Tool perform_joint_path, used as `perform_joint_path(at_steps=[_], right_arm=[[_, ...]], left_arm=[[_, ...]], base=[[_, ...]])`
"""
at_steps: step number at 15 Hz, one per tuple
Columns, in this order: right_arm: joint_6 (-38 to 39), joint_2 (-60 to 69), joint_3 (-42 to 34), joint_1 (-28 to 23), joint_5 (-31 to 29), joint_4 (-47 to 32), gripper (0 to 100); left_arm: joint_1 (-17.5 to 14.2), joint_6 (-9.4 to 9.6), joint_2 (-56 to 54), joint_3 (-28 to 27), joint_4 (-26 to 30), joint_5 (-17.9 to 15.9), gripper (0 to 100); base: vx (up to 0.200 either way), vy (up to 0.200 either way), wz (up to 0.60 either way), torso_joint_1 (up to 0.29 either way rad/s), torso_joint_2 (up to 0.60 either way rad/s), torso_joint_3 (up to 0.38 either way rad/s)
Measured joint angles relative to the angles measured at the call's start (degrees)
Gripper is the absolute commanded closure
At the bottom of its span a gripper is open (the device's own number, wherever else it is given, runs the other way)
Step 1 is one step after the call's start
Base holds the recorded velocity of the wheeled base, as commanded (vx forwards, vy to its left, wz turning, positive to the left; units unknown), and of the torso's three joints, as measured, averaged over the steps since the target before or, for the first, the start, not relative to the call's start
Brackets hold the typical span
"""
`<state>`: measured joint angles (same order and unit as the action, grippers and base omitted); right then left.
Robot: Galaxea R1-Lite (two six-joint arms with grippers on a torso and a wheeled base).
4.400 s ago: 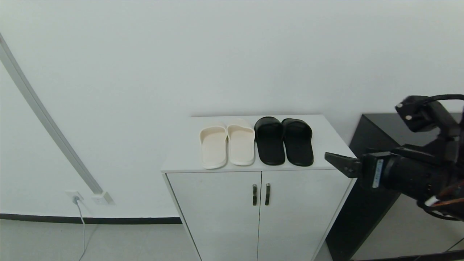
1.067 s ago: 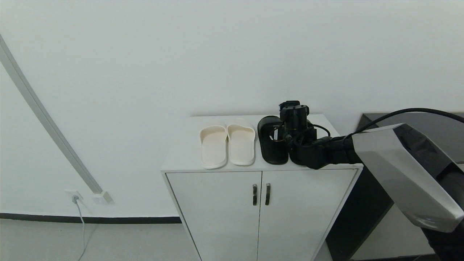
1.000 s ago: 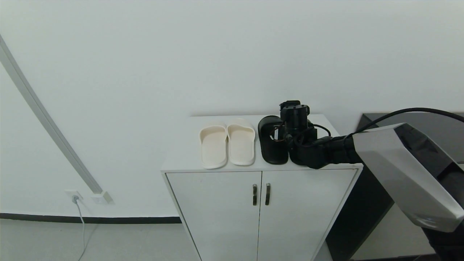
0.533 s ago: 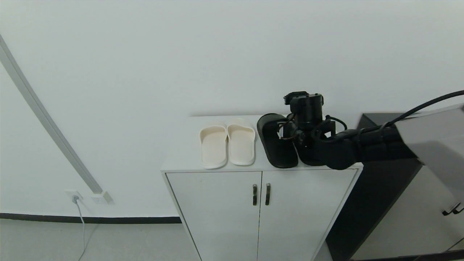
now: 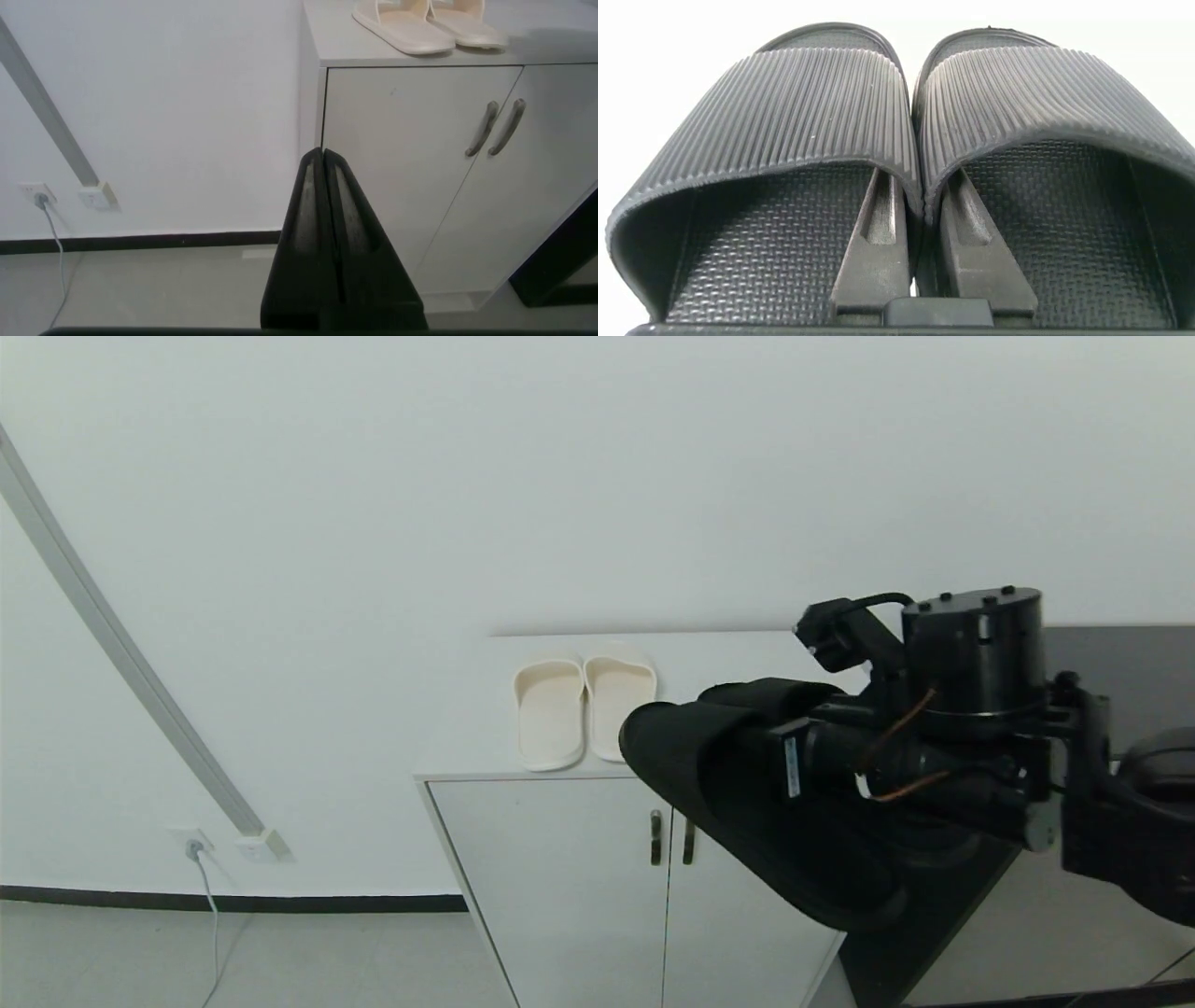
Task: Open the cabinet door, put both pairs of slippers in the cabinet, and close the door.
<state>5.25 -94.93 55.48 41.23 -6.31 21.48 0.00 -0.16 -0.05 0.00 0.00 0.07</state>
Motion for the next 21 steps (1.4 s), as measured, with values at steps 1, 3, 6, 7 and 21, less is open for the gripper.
perform_joint_path(at_steps=[1,3,6,7,21], right_arm=[[0.07,2.57,-2.97,1.18,1.85,0.27,100],[0.21,5.66,-6.45,2.43,2.84,1.12,100],[0.43,7.64,-8.16,2.82,2.86,1.65,100],[0.51,8.00,-8.55,2.89,2.86,1.69,100],[0.60,8.90,-11.36,2.62,3.80,1.67,100]], left_arm=[[0.00,0.00,0.00,0.00,0.00,0.00,100],[0.00,0.00,0.02,0.00,0.00,0.02,100],[0.00,0.00,0.00,0.00,0.00,-0.07,100],[0.00,0.00,0.00,0.00,0.00,-0.07,100],[-0.02,-0.24,0.05,0.00,0.00,-0.07,100]], base=[[0.000,0.000,0.00,0.000,0.00,0.000],[0.000,0.000,0.00,0.000,0.00,0.000],[0.000,0.000,0.00,0.000,0.00,0.000],[0.000,0.000,0.00,0.000,0.00,0.000],[-0.114,0.000,0.00,0.000,0.00,0.001]])
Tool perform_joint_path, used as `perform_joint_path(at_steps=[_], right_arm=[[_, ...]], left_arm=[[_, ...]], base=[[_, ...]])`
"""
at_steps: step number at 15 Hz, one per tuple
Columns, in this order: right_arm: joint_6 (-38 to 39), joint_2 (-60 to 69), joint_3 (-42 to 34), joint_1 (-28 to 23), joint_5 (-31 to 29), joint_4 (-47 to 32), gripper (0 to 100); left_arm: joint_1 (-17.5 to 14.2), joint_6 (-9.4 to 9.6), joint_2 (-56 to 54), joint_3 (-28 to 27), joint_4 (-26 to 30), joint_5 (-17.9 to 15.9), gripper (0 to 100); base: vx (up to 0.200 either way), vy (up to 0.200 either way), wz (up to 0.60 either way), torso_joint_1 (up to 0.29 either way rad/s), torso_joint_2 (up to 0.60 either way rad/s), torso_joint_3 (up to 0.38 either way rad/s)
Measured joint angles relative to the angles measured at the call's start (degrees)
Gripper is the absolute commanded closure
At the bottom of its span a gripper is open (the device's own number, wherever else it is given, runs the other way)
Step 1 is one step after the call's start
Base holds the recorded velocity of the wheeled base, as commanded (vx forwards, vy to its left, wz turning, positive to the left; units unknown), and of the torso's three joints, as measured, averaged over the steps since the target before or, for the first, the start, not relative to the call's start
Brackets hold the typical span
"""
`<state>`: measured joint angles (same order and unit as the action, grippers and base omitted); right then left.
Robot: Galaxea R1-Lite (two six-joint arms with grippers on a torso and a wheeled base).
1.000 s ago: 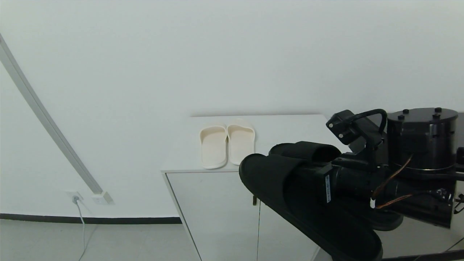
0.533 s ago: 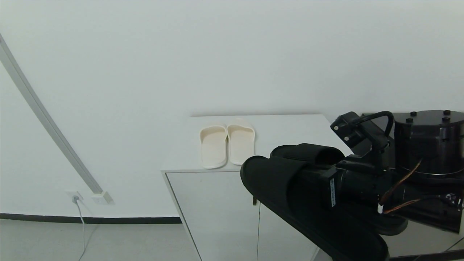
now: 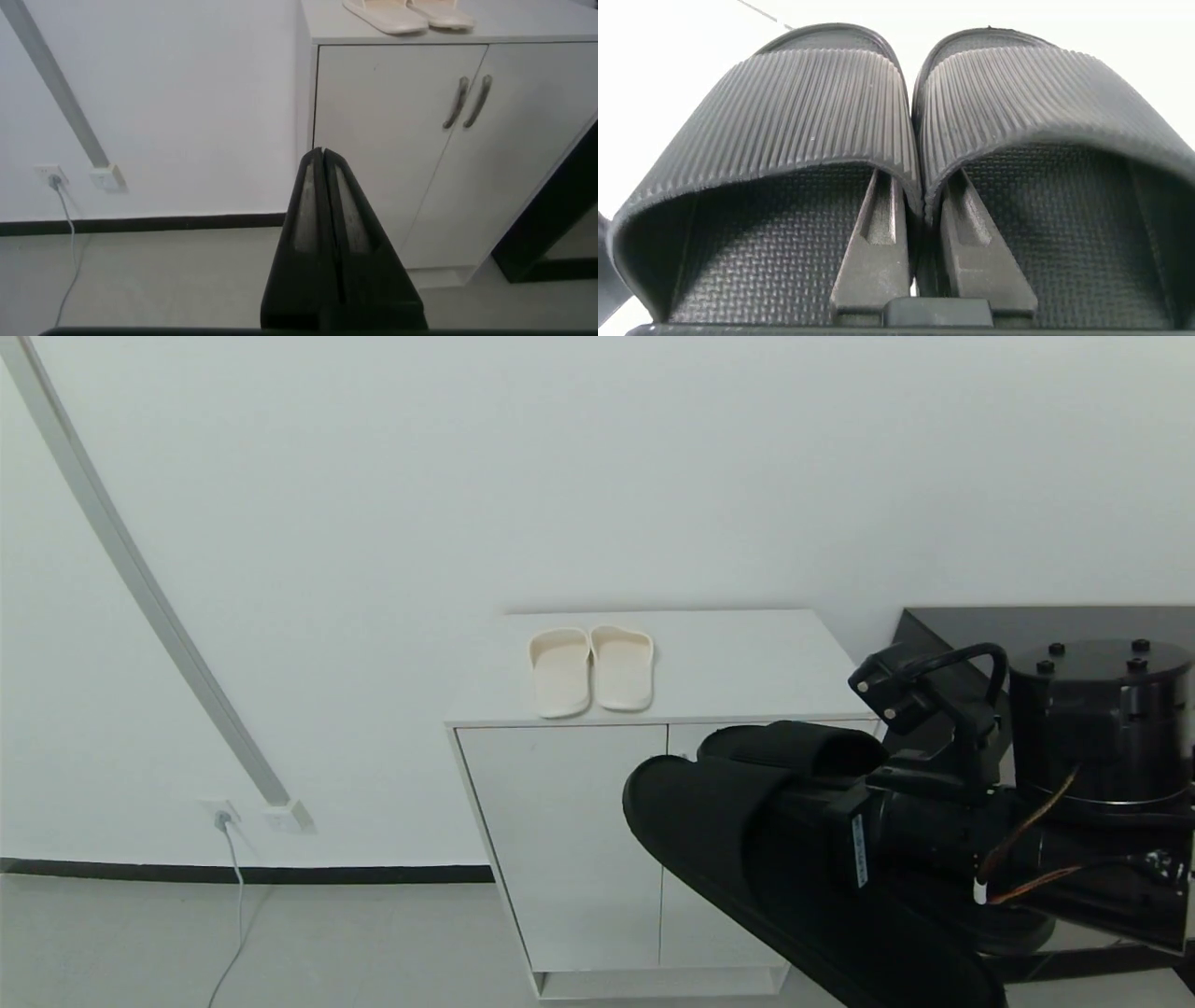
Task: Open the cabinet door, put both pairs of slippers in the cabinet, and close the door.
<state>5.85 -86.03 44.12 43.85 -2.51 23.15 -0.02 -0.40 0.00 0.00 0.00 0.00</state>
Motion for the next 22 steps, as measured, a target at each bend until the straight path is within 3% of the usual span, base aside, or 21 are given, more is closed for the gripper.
perform_joint_path(at_steps=[12,22], right_arm=[[-0.33,0.28,-1.49,-0.11,0.13,1.26,100],[-0.55,0.28,-3.13,0.17,0.05,3.56,100]], left_arm=[[0.02,-0.02,0.00,0.00,0.00,0.00,100],[0.02,0.22,0.00,0.00,0.00,0.16,100]], base=[[0.000,0.000,0.00,-0.003,0.01,0.005],[0.000,0.000,0.00,-0.202,0.48,0.272]])
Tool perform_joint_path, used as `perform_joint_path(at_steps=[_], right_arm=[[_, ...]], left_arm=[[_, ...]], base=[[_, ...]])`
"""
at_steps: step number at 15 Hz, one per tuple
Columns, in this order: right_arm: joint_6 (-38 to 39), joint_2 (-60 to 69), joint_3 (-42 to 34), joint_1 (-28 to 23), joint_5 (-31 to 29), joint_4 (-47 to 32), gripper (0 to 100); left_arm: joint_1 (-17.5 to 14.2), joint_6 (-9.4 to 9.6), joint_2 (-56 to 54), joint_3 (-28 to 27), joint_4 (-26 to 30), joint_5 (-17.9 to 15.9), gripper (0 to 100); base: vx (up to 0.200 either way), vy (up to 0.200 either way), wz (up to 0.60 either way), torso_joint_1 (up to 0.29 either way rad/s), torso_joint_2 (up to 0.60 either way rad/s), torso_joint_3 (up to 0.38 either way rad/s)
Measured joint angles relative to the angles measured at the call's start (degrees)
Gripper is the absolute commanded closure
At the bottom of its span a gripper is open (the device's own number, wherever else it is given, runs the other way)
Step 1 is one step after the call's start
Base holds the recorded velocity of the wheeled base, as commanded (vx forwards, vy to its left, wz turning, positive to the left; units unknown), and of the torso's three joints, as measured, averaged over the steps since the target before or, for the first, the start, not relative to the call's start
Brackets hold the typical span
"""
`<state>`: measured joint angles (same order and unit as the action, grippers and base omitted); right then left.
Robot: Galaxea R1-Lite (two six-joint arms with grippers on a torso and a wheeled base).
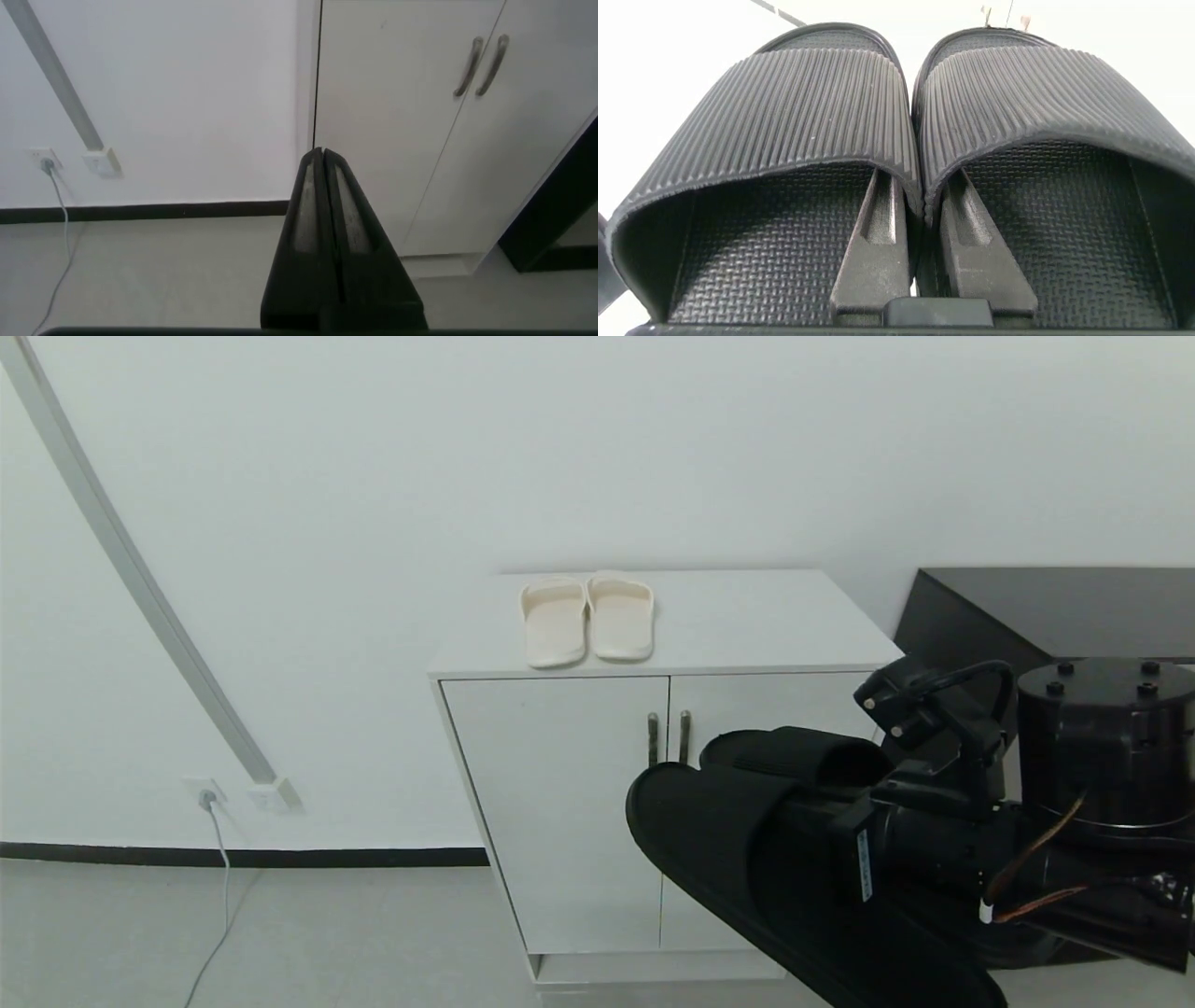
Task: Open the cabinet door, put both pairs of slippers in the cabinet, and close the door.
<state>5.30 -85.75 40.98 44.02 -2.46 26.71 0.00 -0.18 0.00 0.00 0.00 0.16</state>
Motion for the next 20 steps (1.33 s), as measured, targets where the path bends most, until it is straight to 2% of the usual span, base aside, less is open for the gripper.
perform_joint_path(at_steps=[2,3,11,20], right_arm=[[-0.11,0.02,-0.41,0.13,-0.13,0.02,100],[-0.13,0.13,-0.63,0.16,-0.10,0.02,100],[-0.77,0.74,-1.33,0.16,0.04,0.22,100],[-0.90,-0.83,-2.45,0.11,1.01,2.57,100]], left_arm=[[0.00,0.02,0.00,0.00,0.00,-0.09,100],[0.00,0.02,0.00,0.00,0.02,-0.16,0],[0.00,0.07,0.00,0.00,0.00,-0.09,0],[0.00,0.00,0.00,0.00,0.00,-0.09,0]], base=[[0.000,0.000,0.00,-0.205,0.53,0.310],[0.000,0.000,0.00,-0.203,0.52,0.325],[0.000,0.000,0.00,-0.174,0.50,0.322],[0.000,0.000,0.00,-0.106,0.46,0.351]])
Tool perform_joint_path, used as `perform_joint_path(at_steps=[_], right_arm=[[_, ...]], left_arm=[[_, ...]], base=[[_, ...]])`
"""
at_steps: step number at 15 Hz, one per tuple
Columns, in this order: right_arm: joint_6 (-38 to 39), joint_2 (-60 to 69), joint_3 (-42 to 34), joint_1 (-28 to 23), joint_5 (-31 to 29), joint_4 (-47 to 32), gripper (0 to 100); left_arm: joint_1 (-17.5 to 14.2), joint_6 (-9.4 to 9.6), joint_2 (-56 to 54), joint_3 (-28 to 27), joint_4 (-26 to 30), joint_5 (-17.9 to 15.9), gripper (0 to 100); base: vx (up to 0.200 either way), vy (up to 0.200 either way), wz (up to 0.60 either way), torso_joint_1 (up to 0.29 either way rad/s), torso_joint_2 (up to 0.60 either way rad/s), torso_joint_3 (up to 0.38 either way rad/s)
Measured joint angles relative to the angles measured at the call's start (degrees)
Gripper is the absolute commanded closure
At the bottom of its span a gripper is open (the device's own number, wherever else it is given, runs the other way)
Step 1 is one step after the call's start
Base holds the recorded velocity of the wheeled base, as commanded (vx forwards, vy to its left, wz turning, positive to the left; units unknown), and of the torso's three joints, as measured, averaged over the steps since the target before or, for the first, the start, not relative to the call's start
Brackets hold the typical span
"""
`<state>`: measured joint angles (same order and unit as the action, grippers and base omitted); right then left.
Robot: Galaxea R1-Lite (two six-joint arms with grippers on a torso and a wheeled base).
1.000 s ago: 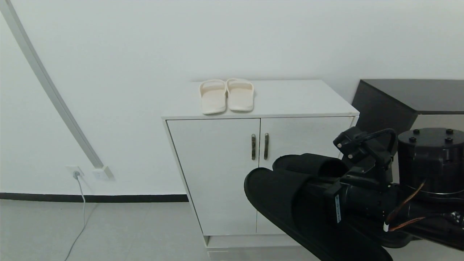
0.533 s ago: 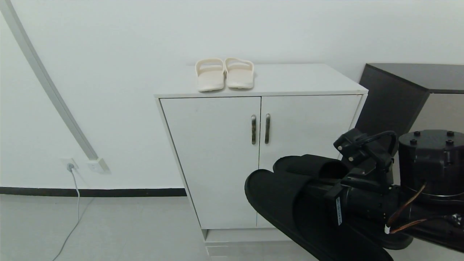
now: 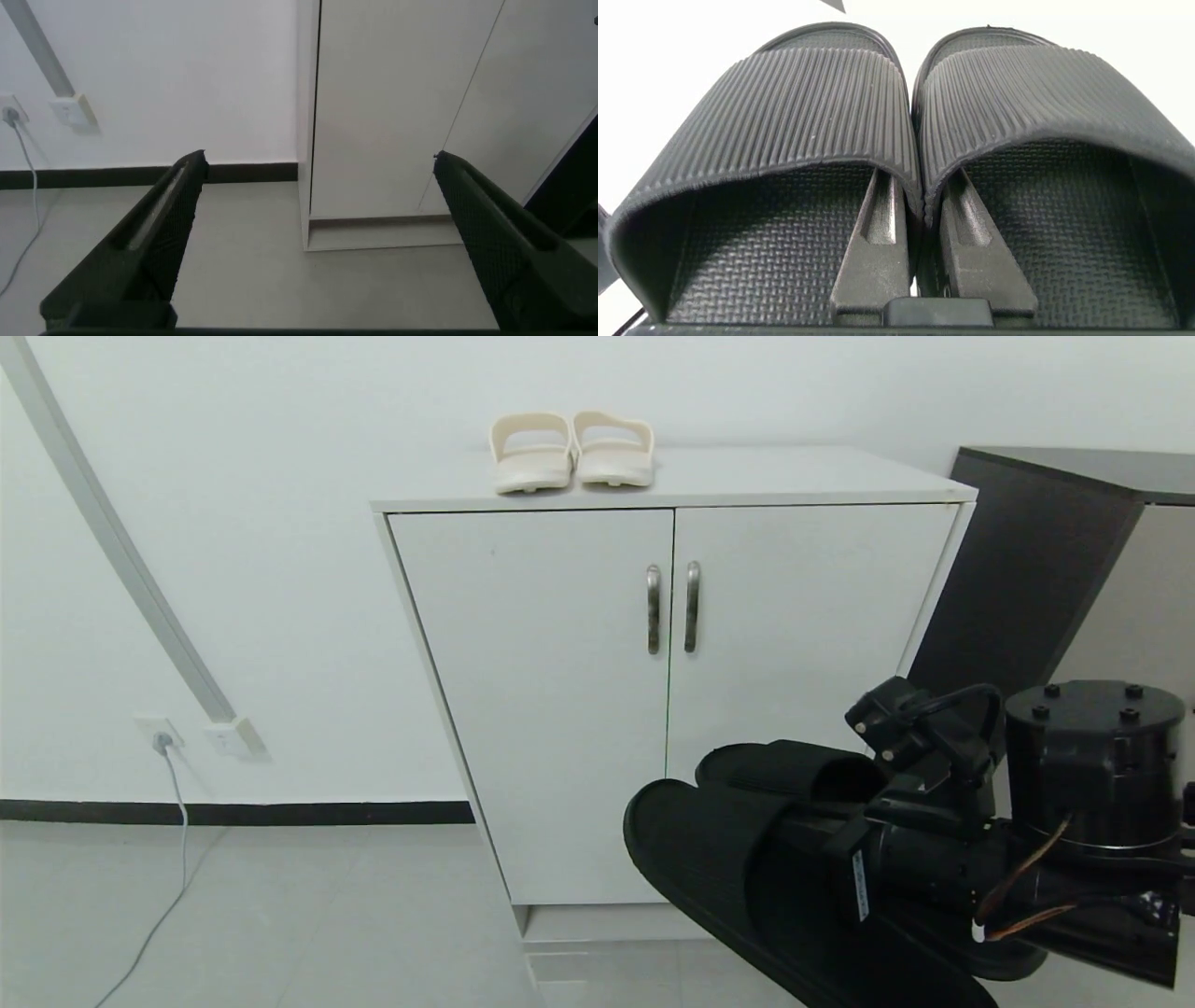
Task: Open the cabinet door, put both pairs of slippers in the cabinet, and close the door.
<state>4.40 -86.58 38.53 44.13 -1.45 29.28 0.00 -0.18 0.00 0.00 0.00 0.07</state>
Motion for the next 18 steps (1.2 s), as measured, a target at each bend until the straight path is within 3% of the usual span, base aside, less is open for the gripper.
perform_joint_path(at_steps=[4,9,12,13,15,18], right_arm=[[0.00,1.22,-0.74,0.07,-0.05,0.90,100],[0.02,1.02,-1.05,0.55,-0.07,1.04,100],[0.00,0.69,-1.08,0.57,-0.13,1.04,100],[0.00,0.69,-1.11,0.57,-0.13,1.01,100],[-0.02,0.61,-1.13,0.57,-0.05,1.04,100],[0.00,0.66,-1.13,0.57,-0.11,1.04,100]], left_arm=[[0.00,0.16,0.00,0.00,0.02,0.04,0],[0.00,1.08,0.00,0.00,0.02,0.00,0],[0.00,4.74,0.55,-0.24,-0.02,0.17,0],[0.00,4.89,1.43,-1.01,0.00,0.15,0],[0.00,1.74,5.42,-6.85,-0.40,-0.43,0],[0.35,-1.87,16.90,-16.36,-2.16,-5.00,0]], base=[[0.000,0.000,0.00,-0.022,0.38,0.356],[0.000,0.000,0.00,0.002,0.05,0.047],[0.000,0.000,0.00,0.000,0.00,0.000],[0.000,0.000,0.00,0.000,0.00,0.000],[0.000,0.000,0.00,0.000,0.00,0.000],[0.000,0.000,0.00,0.000,0.00,0.000]])
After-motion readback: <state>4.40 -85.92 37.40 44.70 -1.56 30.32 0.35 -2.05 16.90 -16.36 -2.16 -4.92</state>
